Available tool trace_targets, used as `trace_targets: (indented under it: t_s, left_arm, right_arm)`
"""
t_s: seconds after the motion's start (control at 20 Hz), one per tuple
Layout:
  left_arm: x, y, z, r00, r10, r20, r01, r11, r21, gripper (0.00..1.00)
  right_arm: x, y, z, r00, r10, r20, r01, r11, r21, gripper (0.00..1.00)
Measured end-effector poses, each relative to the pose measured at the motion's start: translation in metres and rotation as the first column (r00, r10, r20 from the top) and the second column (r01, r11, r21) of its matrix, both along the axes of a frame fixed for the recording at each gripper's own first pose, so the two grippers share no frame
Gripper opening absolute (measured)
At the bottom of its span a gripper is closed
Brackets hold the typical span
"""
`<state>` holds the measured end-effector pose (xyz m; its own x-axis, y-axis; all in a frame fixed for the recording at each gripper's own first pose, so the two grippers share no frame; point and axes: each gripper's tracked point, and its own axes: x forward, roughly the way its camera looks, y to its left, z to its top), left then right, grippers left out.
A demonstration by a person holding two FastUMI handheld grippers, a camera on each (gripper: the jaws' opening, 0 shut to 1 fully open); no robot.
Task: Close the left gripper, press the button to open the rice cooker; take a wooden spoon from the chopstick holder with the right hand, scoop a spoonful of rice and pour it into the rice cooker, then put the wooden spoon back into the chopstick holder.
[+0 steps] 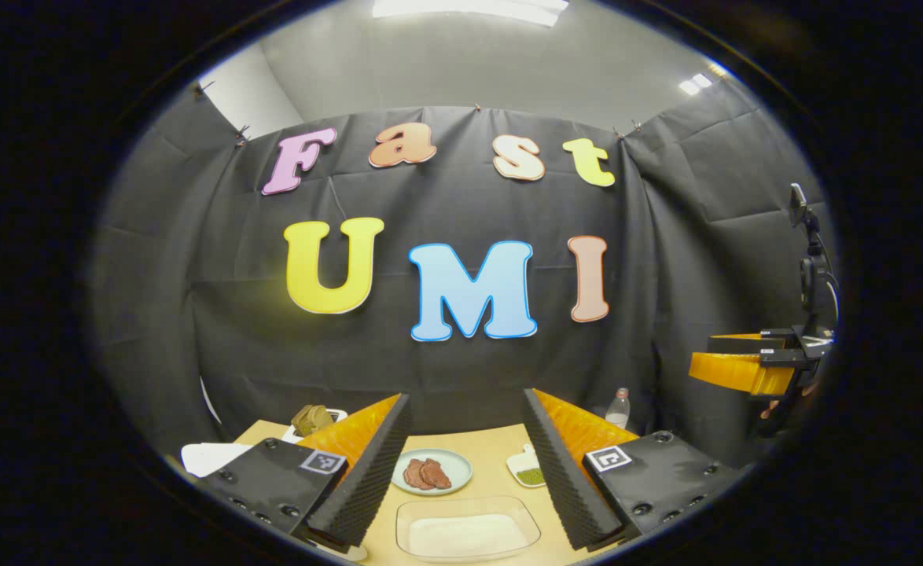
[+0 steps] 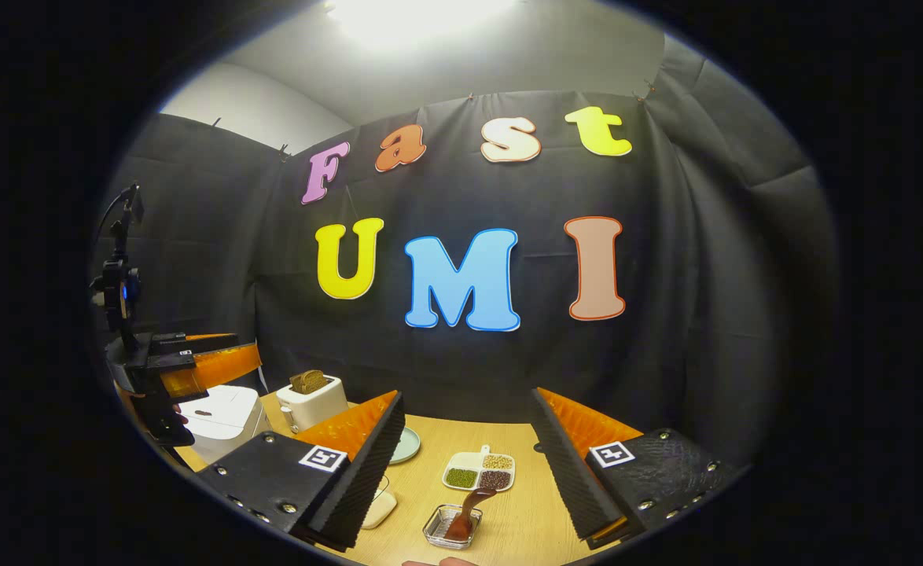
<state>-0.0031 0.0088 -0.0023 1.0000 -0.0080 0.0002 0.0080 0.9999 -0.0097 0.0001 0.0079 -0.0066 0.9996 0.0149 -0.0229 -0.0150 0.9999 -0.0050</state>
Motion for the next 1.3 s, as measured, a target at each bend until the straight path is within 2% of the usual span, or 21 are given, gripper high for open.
trace_targets:
  t_s: [0.05,0.4,0.45,0.8,0.85,1.0,1.05,1.3]
  left_arm:
    - [0.0,0.002,0.001,1.0,0.004,0.004,-0.004,1.0,0.003,0.92]
    - [0.0,0.002,-0.001,1.0,0.002,0.006,-0.002,1.0,0.018,0.99]
    - [-0.001,0.003,-0.001,1.0,0.005,0.01,-0.005,1.0,0.022,0.95]
    - [-0.01,0.034,-0.008,0.999,0.05,0.008,-0.051,0.998,0.038,0.94]
    - [-0.014,0.041,-0.011,0.998,0.055,0.009,-0.055,0.998,0.034,0.9]
    - [-0.03,0.073,-0.025,0.996,0.093,0.009,-0.094,0.995,0.027,0.93]
    - [-0.038,0.089,-0.032,0.993,0.118,0.005,-0.118,0.993,0.026,0.99]
    - [-0.068,0.158,-0.06,0.978,0.204,-0.032,-0.205,0.978,-0.025,1.0]
  right_arm:
    - [0.0,-0.001,0.0,1.0,-0.001,-0.001,0.001,1.0,0.001,0.97]
    - [0.001,-0.005,-0.01,1.0,-0.001,-0.014,0.001,1.0,0.006,0.97]
    - [0.0,-0.005,-0.012,1.0,0.002,-0.016,-0.002,1.0,0.006,0.97]
    - [0.004,-0.008,-0.029,0.999,0.012,-0.042,-0.011,1.0,0.019,0.97]
    - [0.004,-0.008,-0.032,0.999,0.014,-0.043,-0.013,1.0,0.023,0.96]
    - [0.002,-0.011,-0.037,0.999,0.015,-0.041,-0.014,1.0,0.019,0.97]
    - [0.002,-0.013,-0.038,0.999,0.014,-0.04,-0.013,1.0,0.018,0.97]
    - [0.003,-0.014,-0.048,0.999,0.02,-0.046,-0.019,1.0,0.023,0.97]
